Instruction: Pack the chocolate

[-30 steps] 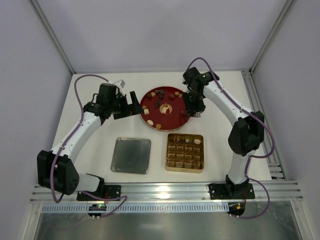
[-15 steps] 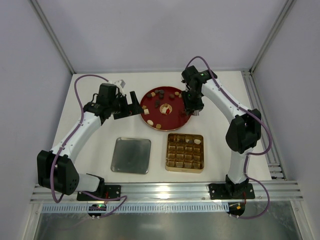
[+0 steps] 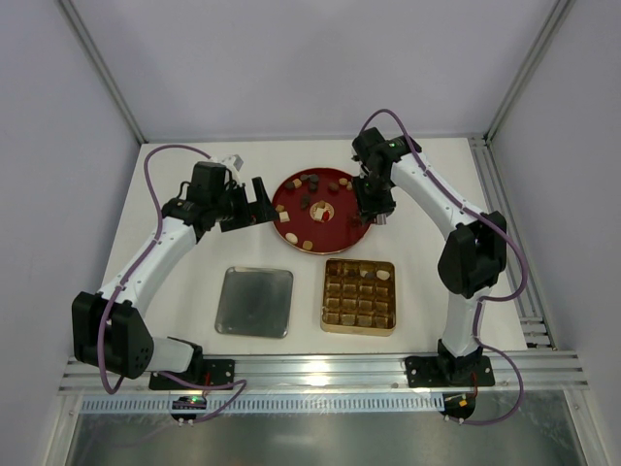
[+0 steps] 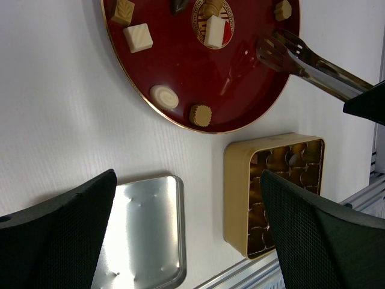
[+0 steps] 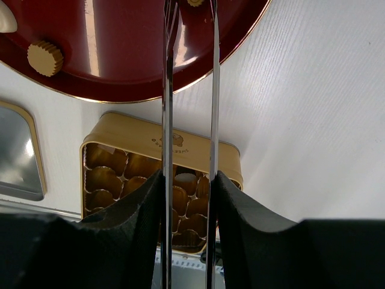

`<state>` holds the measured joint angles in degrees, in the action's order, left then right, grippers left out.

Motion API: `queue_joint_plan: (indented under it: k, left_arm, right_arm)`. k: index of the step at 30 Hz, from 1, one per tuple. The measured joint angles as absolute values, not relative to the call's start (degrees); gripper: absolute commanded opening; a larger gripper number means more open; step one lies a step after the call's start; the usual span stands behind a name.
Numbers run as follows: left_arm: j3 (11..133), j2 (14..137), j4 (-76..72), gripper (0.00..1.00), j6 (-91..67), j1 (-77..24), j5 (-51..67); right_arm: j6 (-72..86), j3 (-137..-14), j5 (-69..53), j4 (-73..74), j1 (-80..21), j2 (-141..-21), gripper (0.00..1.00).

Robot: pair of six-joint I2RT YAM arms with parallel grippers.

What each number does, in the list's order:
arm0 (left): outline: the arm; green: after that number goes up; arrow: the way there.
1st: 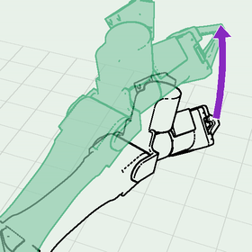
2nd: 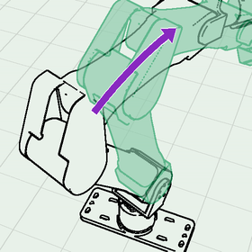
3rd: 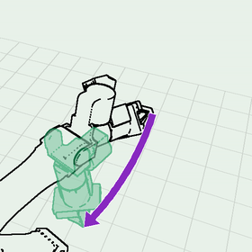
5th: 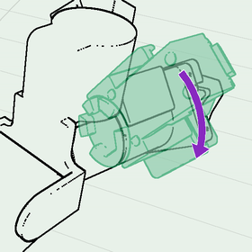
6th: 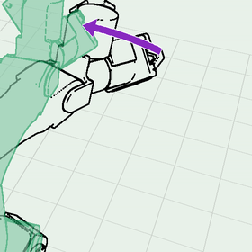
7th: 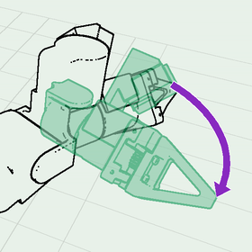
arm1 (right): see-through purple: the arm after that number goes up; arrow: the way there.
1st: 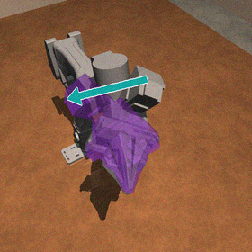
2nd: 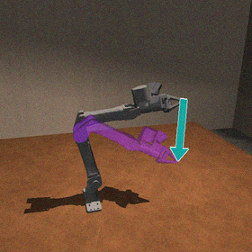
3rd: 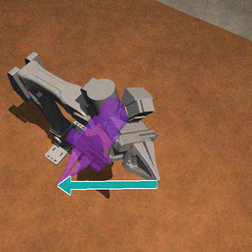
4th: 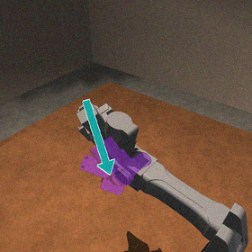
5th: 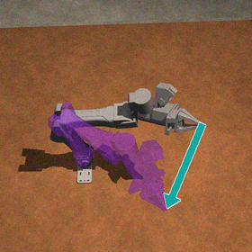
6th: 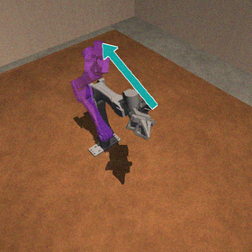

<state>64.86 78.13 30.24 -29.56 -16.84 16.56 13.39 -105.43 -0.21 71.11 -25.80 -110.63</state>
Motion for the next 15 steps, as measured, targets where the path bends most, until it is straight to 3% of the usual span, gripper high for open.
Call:
queue_joint_plan:
  k: [15]
  left_arm:
    - [64.8,78.1,30.2,1.00,-29.6,-16.8,16.6]
  right_arm:
    - [13.4,-105.4,-0.2,70.8,-25.8,-110.7,0.37]
